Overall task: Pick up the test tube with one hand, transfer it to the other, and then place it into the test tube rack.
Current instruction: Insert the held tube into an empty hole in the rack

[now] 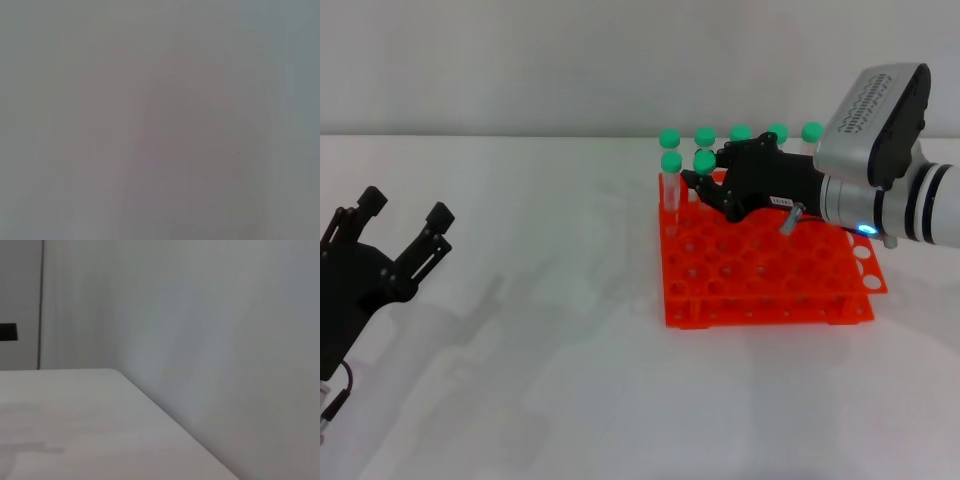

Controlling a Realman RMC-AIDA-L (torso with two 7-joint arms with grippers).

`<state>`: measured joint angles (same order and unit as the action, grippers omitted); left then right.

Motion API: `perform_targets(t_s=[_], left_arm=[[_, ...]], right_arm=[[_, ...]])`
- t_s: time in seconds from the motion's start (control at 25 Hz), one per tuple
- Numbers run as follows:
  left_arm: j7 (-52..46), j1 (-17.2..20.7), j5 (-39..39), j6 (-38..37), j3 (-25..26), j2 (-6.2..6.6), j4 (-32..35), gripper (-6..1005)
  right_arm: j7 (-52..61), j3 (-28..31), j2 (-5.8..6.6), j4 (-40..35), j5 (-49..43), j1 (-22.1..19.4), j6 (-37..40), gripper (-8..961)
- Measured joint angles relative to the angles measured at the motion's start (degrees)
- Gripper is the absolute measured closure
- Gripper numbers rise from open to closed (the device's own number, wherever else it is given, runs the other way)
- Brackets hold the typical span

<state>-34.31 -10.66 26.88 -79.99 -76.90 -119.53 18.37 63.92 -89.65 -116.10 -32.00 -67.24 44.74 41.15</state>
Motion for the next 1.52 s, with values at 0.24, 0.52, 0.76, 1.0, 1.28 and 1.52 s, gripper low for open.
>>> perform_targets(t_s=[0.24,0.52,0.76,1.0,1.28,1.52], left_arm=[[0.03,-0.14,0.31,0.00,0.00,0.00,-0.02,106],[0.04,-0.37,0.42,0.00,-0.61,-0.01,-0.10,106],[0.04,-0.42,0.41,-0.04,-1.23,-0.08,-0.10,106],[0.04,-0.39,0.12,-1.25,-1.68,-0.09,-0.55,106],[0.04,-0.29,-0.02,-1.89,-1.67,-0.09,-0.88,106],[0.04,-0.20,-0.08,-2.74,-1.51,0.03,-0.90,106]], right_arm=[[-0.37,-0.19,-0.07,-0.03,0.00,0.01,-0.45,577],[-3.24,-0.37,-0.09,-0.03,1.59,0.54,-1.08,396],[-6.40,-0.43,-0.09,0.20,3.80,2.16,-1.21,299],[-9.13,-1.32,-0.08,1.94,5.23,4.05,-1.46,300],[-16.87,-2.14,-0.08,3.74,13.35,4.68,-1.09,301],[-17.51,-3.14,-0.07,3.89,16.22,4.57,-2.51,302]])
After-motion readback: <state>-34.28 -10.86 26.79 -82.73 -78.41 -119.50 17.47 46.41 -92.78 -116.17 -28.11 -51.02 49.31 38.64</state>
